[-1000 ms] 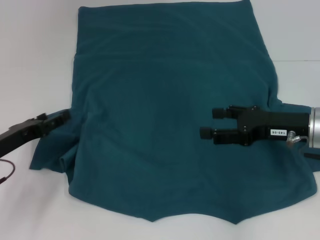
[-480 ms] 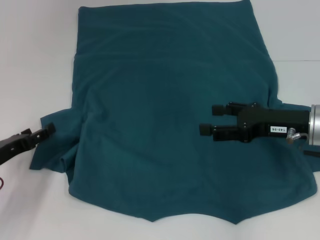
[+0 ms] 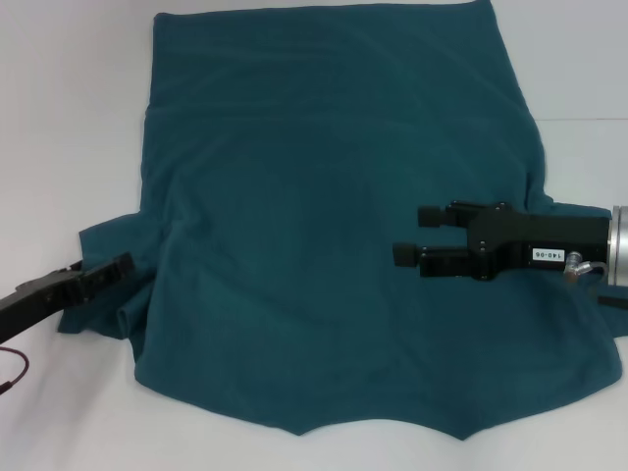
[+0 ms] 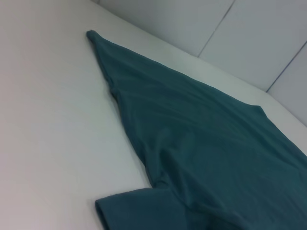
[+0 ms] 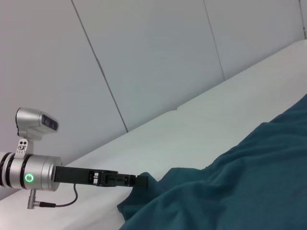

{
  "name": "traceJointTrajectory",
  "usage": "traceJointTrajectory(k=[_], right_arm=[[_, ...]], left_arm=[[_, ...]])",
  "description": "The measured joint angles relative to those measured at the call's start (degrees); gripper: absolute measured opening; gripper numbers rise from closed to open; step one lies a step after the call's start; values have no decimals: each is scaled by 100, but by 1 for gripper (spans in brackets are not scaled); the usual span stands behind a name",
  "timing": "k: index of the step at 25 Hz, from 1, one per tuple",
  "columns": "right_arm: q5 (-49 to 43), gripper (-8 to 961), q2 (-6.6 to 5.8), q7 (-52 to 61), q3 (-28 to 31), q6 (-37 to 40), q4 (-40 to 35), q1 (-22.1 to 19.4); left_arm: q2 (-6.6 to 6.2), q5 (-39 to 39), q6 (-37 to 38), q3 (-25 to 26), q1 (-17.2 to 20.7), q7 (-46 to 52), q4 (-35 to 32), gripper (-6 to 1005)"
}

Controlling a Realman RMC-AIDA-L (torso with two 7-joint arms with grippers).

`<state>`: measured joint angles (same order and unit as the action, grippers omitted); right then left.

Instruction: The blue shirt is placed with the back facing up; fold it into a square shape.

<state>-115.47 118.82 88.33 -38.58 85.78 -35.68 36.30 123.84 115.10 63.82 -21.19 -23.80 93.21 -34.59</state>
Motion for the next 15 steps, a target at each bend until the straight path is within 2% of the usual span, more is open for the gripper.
traceJointTrajectory(k=[3, 9, 15], right_arm=[[1, 904, 0, -1, 0, 0, 0, -8], [5, 903, 6, -12, 1, 0, 0, -9], [15, 902, 9, -19, 13, 0, 0, -9]], left_arm=[[0, -29, -35, 7, -14, -9, -2, 819], [-2, -16, -70, 17, -50, 12, -13, 597], [-7, -12, -87, 42, -56, 15, -8, 469]])
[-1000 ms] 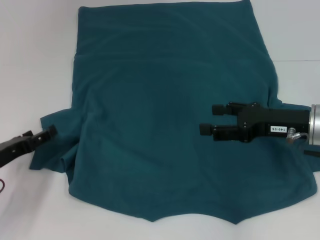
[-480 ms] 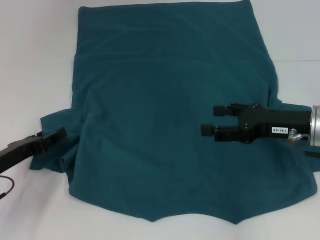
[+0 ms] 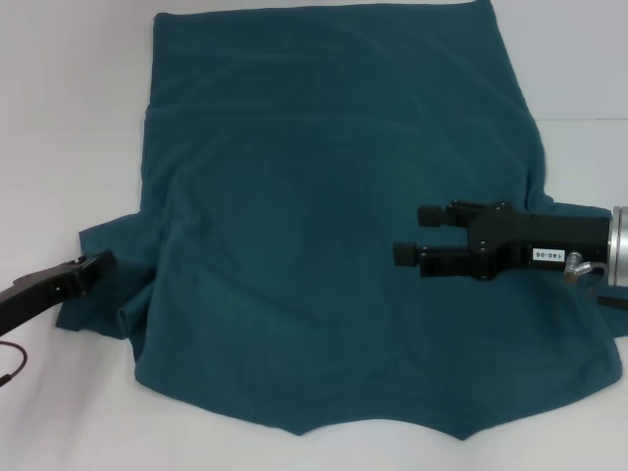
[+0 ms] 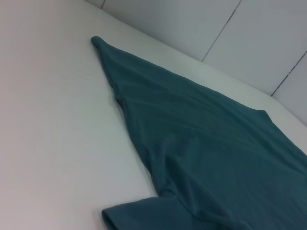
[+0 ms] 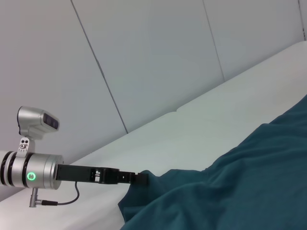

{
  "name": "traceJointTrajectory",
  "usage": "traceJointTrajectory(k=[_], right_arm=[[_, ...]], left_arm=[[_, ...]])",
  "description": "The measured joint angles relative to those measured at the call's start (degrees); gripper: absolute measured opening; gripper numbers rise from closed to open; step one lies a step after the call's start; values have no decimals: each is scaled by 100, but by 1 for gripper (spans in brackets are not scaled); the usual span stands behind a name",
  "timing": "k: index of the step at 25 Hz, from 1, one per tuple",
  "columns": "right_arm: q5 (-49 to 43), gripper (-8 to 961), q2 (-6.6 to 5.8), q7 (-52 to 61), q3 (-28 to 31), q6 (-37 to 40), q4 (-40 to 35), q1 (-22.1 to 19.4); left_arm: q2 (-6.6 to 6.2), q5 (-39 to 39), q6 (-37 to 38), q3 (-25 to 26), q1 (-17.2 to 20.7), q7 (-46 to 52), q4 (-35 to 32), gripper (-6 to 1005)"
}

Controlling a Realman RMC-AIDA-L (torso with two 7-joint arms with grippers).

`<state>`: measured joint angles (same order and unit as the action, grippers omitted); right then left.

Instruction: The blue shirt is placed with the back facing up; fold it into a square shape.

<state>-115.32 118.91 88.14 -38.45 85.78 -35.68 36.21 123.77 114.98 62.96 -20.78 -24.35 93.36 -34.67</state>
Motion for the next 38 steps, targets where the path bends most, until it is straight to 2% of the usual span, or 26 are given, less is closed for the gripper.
traceJointTrajectory(k=[4, 9, 13, 18, 29, 38], right_arm=[[1, 902, 0, -6, 4, 0, 0, 0], [1, 901, 9, -8, 4, 0, 0, 0], [5, 900, 17, 7, 5, -1, 0, 0], [45, 899, 44, 10, 5, -28, 59, 0], [100, 897, 53, -32, 5, -66, 235, -8], [131, 896, 52, -34, 5, -71, 286, -27]], left_arm=[[-3, 0, -38, 0, 1, 2, 2, 384], [-19, 0, -97, -9, -9, 4, 3, 122], [-42, 3, -274, -16, -27, 5, -25, 1], [-132, 12, -623, -7, -102, -29, -99, 2], [-245, 76, -1243, -48, -305, -113, -245, 1], [-256, 78, -1105, -49, -373, -109, -256, 2]])
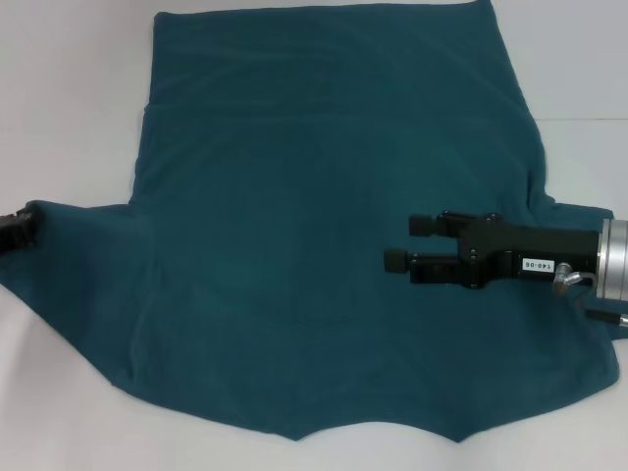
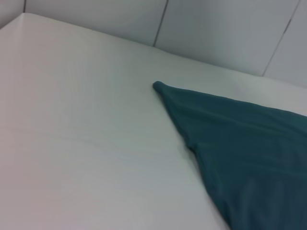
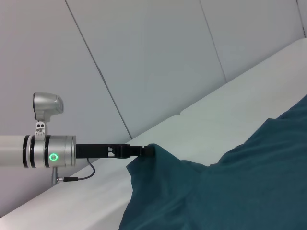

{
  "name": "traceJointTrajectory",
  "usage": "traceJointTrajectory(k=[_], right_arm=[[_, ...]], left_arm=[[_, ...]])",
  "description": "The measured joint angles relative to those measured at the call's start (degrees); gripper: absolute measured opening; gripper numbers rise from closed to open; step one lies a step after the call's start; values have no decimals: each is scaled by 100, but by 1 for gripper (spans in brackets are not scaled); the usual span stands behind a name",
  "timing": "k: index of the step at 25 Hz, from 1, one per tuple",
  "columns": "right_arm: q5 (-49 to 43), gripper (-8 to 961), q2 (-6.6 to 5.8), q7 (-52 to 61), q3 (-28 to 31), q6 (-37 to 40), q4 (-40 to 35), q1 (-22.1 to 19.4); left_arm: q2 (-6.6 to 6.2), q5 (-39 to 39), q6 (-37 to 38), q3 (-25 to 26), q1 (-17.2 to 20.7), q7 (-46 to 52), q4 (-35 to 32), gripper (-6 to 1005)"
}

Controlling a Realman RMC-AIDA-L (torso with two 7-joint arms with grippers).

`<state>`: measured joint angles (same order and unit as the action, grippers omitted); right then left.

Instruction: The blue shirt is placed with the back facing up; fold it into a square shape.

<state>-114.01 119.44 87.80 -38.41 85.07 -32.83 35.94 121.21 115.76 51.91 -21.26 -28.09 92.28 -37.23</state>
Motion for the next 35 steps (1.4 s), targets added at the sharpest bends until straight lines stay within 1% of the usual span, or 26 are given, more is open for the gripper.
traceJointTrajectory(k=[1, 4, 6, 7, 10, 11, 14, 15, 18, 22, 26, 31, 35], right_arm=[[0, 896, 0, 0, 0, -1, 0, 0], [2, 895, 0, -1, 0, -2, 2, -3], [2, 895, 0, -5, -1, 2, 4, -8], [2, 895, 0, -8, 0, -2, 4, -10], [2, 894, 0, -48, 0, -1, 5, -20], [2, 894, 0, -63, 0, 0, 4, -25], [2, 894, -6, -85, 0, 0, 5, -36], [2, 894, -7, -87, 0, 1, 5, -41], [2, 893, -17, -91, 0, 11, 5, -56], [1, 892, -23, -91, -5, 14, 5, -73], [1, 892, -27, -91, -5, 44, 5, -93], [1, 891, -26, -90, 0, 53, 5, -110], [1, 890, -16, -89, 0, 54, 5, -118]], left_arm=[[0, 0, 0, 0, 0, 0, 0, 2], [-1, -23, 559, 2, 18, 126, -36, 2], [-14, -47, 1459, 24, 33, 284, -108, 2], [-15, -48, 1522, 25, 33, 292, -111, 2], [-17, -71, 2473, 30, -26, 475, -141, 1], [15, -110, 2721, 23, -91, 528, -117, 1], [112, -181, 2815, 15, -216, 536, 23, 1], [162, -211, 2804, 20, -283, 515, 149, 1], [244, -361, 2611, 25, -456, 408, 591, 18], [272, -695, 2257, 25, -575, 244, 1261, 40], [274, -797, 2306, 4, -591, 129, 1425, 62], [259, -801, 2687, 54, -539, 71, 1342, 250], [273, -806, 2950, 48, -499, -64, 1239, 403]])
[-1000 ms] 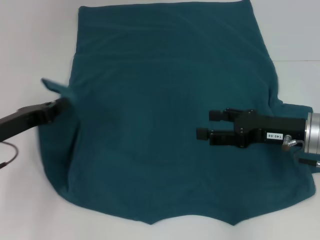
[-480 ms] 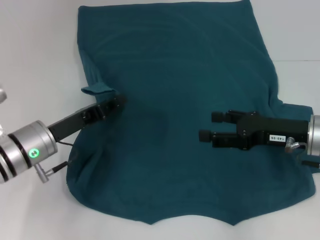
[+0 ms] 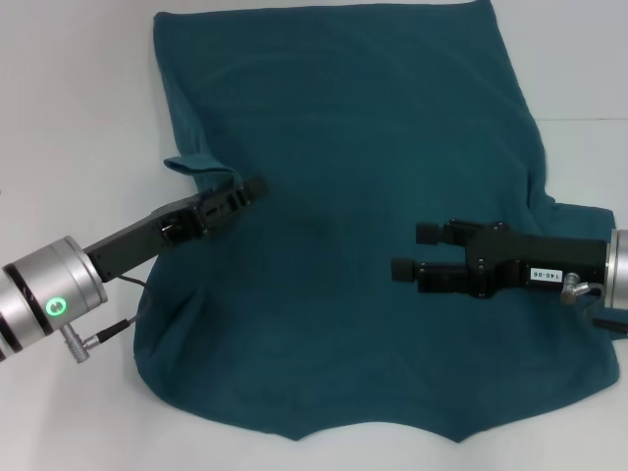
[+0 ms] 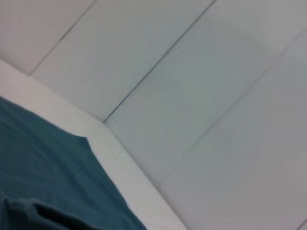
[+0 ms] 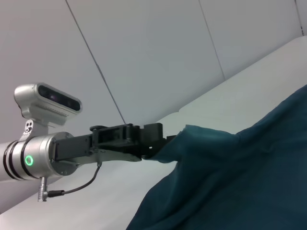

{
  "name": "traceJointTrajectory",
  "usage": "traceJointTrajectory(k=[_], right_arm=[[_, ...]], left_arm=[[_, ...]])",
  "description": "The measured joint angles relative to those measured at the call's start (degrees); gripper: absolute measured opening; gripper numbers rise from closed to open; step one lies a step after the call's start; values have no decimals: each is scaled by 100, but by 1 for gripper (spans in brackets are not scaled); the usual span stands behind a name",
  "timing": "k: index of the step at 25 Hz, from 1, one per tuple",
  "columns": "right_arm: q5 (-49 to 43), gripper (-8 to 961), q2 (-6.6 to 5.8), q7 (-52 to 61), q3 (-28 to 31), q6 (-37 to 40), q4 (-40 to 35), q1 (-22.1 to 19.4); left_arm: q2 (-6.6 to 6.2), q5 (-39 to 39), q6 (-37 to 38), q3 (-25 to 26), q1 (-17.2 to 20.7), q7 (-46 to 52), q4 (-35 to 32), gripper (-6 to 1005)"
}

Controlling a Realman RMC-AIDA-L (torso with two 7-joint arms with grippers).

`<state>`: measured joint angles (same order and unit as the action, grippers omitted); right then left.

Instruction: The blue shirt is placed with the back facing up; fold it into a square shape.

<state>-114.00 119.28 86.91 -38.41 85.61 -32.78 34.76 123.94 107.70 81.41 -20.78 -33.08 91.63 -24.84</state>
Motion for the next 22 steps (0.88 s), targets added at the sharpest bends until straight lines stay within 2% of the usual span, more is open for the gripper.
traceJointTrajectory(k=[2, 5, 10, 22], right_arm=[[0, 890, 0, 1, 1, 0, 0, 0], [0, 889, 3, 1, 0, 1, 0, 0], [0, 889, 8, 2, 1, 7, 0, 2], [0, 887, -16, 57, 1, 17, 0, 4]], left_arm=[[2, -1, -8, -13, 0, -86, 0, 480], [-2, -4, -94, -21, 0, -193, 0, 726], [-12, 11, -234, -23, 1, -333, -52, 924], [5, 26, -411, -40, 131, -782, -94, 917]])
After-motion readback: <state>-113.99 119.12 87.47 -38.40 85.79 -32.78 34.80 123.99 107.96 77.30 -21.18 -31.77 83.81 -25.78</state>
